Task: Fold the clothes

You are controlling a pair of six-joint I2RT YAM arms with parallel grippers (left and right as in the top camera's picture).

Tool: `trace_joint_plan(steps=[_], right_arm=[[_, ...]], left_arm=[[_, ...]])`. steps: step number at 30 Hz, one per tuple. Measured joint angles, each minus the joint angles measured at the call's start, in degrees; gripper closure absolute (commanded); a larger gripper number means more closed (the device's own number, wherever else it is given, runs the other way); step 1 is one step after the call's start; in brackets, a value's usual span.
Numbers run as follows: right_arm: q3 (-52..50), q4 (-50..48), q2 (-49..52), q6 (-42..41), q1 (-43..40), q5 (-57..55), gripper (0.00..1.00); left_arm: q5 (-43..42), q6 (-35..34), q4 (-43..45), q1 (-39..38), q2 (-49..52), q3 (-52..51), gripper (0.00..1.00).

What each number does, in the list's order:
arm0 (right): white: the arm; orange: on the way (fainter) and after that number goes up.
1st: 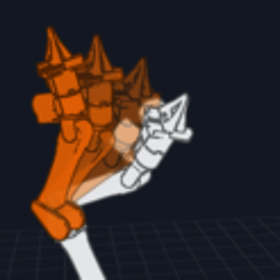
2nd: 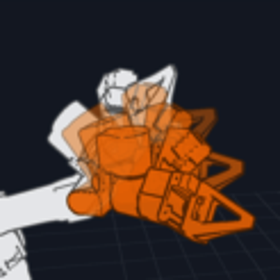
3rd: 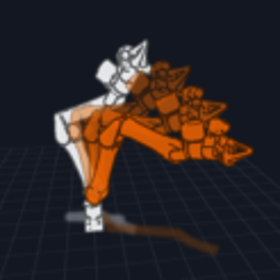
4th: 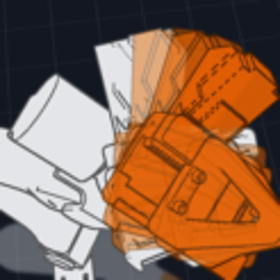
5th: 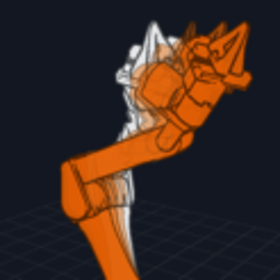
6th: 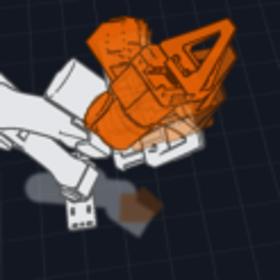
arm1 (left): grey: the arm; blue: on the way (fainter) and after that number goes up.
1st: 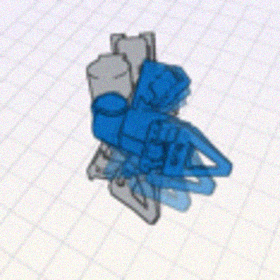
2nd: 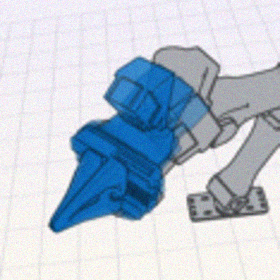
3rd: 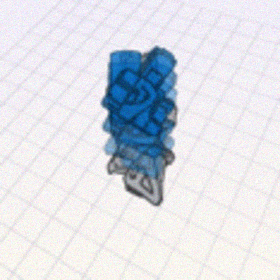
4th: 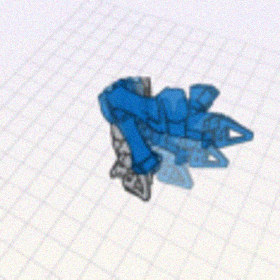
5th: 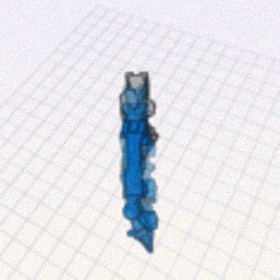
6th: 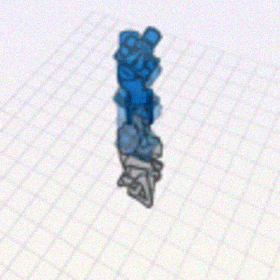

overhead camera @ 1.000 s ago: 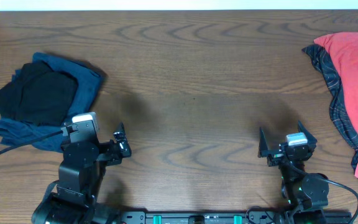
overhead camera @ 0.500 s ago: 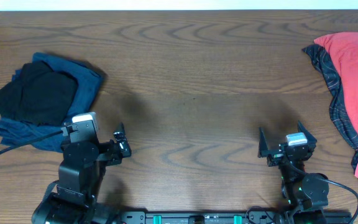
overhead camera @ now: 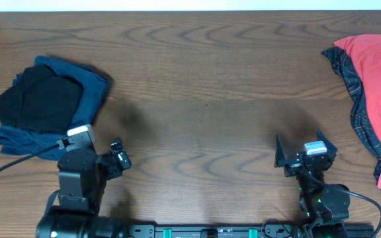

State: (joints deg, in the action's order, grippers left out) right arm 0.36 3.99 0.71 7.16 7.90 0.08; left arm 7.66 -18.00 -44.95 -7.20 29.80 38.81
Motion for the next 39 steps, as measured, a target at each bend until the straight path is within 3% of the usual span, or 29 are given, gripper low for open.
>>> trace_joint_plan(steps=[12, 22, 39], right_arm=[[0.00, 0.04, -0.02, 0.00, 0.00, 0.13, 0.01], [0.00, 0.02, -0.02, 0.00, 0.00, 0.17, 0.01], [0.00, 0.02, -0.02, 0.00, 0.00, 0.17, 0.01]], left_arm=[[-1.73, 0.61, 25.73, 0.83, -16.33, -26.10, 0.02], [-4.35, 11.82, 46.40, 0.85, -26.36, -36.54, 0.02], [-6.05, 16.59, 43.47, 2.67, -29.11, -37.59, 0.02]])
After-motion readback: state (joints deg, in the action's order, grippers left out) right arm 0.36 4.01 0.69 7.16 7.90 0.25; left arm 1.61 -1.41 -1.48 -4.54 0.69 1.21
